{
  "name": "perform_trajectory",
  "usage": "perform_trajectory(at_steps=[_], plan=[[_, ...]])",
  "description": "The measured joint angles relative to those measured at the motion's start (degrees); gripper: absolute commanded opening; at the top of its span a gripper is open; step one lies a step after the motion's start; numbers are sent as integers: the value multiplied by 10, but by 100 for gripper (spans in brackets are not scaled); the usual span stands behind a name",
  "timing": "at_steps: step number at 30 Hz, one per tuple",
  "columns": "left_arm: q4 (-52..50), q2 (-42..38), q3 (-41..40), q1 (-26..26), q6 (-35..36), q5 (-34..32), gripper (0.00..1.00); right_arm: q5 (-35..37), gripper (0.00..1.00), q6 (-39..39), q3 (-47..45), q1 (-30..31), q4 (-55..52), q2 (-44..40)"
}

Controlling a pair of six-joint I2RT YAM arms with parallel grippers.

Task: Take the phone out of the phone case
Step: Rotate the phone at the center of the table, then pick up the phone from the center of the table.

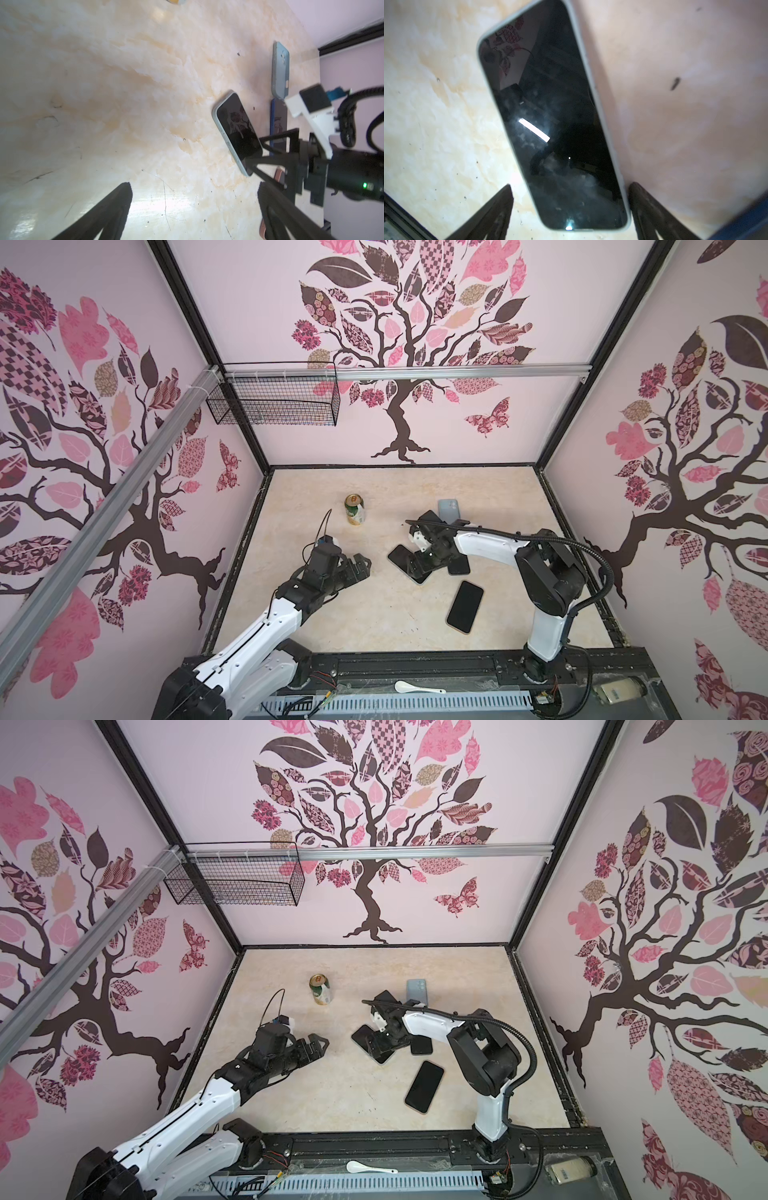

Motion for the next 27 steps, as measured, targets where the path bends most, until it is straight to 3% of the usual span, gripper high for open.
perform_trajectory(at_steps=[4,6,9,21,27], plan=[[-3,-16,-11,55,1,35,97,41,91,-1,16,48,-16,5],[-9,-24,-12,78,1,49,97,57,99,-4,39,56,-21,18],[-20,-43,-12,98,5,63,97,76,100,-8,85,53,-21,49],[-51,-61,-12,103,16,73,96,121,98,-13,236,53,-54,167],[-59,-64,-12,103,18,73,96,147,92,-16,289,53,-82,201]])
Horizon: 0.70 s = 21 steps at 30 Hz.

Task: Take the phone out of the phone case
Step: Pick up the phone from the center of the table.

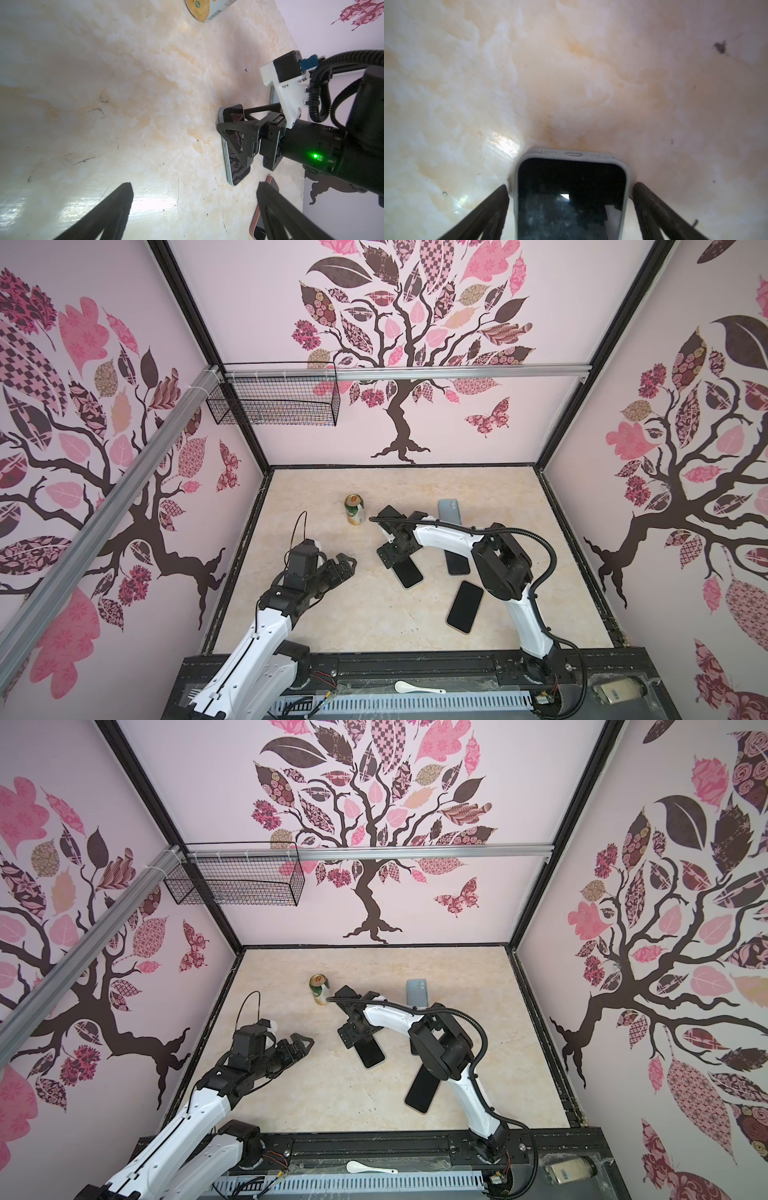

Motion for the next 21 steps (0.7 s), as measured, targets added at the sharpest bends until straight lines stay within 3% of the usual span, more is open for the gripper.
perform_trajectory(at_steps=[21], plan=[[-10,6,1,0,41,-8,98,24,72,9,76,17,-71,40]])
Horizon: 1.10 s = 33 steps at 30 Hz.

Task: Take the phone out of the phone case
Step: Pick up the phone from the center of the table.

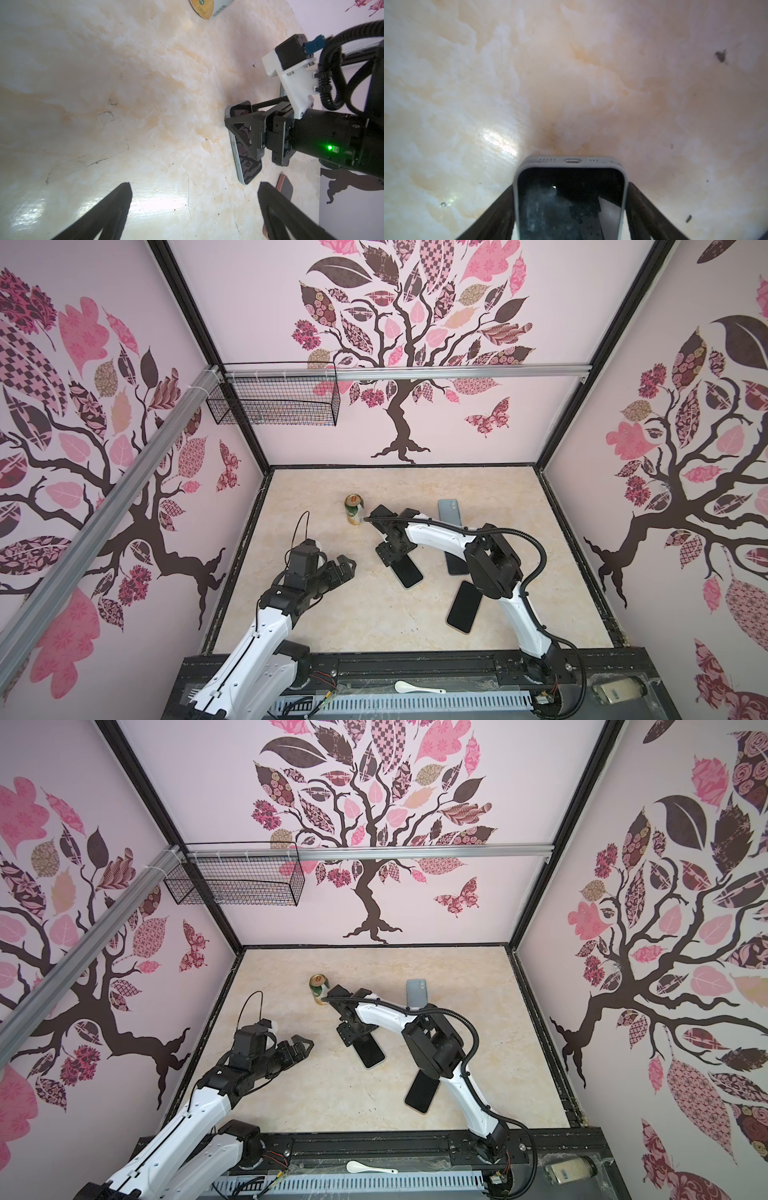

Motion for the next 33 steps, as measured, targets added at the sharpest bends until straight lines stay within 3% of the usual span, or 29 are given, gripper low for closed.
perform_trajectory(at_steps=[5,9,13,20,26,33], plan=[[14,13,0,-4,4,27,98,-9,67,24,-3,-9,5,-2],[42,34,3,-51,4,31,98,-50,67,57,-35,-33,36,-24],[85,67,7,-97,3,40,98,-97,66,89,-108,-76,80,-70],[158,122,7,-103,3,63,95,-173,66,157,-223,-134,168,-142],[205,143,7,-123,1,76,93,-221,65,254,-337,-150,278,-206],[254,178,7,-195,-2,50,91,-230,64,369,-442,-153,393,-265]])
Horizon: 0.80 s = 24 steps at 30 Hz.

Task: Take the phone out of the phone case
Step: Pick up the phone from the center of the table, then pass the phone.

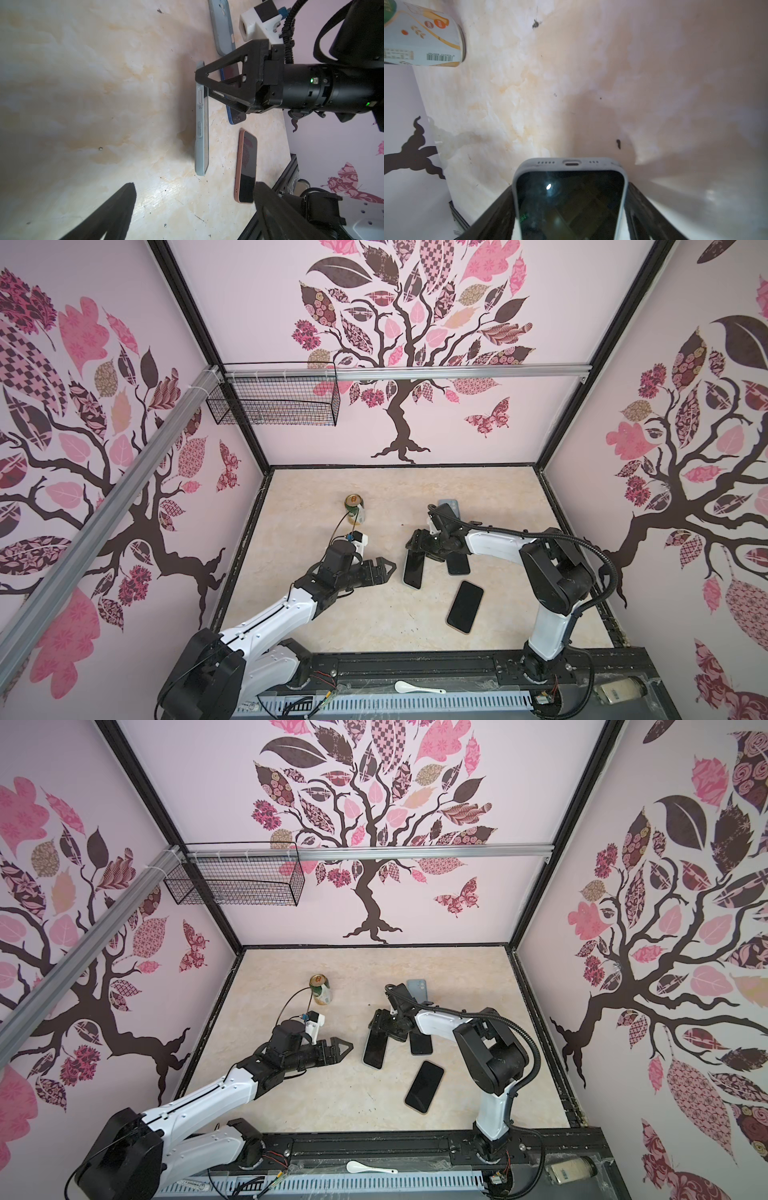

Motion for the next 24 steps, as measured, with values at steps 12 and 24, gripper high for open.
perform_trajectory(at_steps=[12,24], plan=[[76,73,0,-22,-13,-37,79,-43,64,132,-77,0,131,-43],[103,102,1,-27,1,-33,46,-67,62,197,-97,0,189,-53]])
